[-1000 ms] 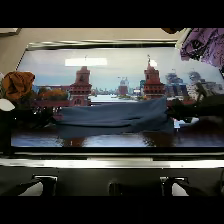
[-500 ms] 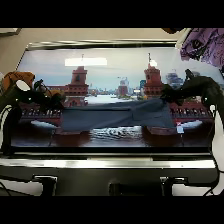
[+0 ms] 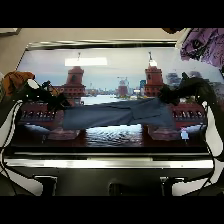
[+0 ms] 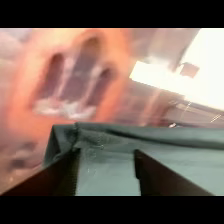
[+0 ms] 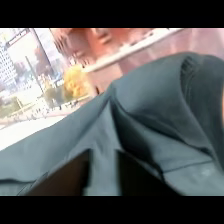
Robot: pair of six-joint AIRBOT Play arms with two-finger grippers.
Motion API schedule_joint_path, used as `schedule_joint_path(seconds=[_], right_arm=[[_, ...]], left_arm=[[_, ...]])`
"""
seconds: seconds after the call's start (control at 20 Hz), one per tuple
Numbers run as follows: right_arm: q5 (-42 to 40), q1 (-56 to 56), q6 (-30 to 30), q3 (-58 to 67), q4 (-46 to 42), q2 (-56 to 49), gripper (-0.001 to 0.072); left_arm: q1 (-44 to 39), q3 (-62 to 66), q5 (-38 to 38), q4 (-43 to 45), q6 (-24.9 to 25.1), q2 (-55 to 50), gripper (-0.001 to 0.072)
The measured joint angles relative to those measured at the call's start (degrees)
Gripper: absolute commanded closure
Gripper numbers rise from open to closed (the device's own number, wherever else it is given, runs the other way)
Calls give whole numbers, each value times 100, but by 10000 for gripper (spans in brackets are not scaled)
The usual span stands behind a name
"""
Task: Fold the clothes and pants, and hang the long-sleeved shirts on hangers.
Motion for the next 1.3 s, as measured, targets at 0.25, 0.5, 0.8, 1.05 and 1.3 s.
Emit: schedule_joint_path(seconds=[0.25,0.5,0.8,1.05,1.3], right_arm=[[-1097,-789,-494,664,168,-61,166],[-2122,-1523,-1174,837,435,-584,161],[-2470,-1633,-1709,859,896,-1353,133],[-2524,-1414,-1976,870,1373,-1725,187],[-2361,-920,-2074,852,1340,-1827,680]], left_arm=[[28,820,-551,382,-2,94,148],[-66,1362,-920,1231,-4,415,149],[-162,1502,-1019,1550,-4,605,149],[-238,1521,-1027,1604,-7,640,149],[-387,1521,-1025,1606,-13,638,242]])
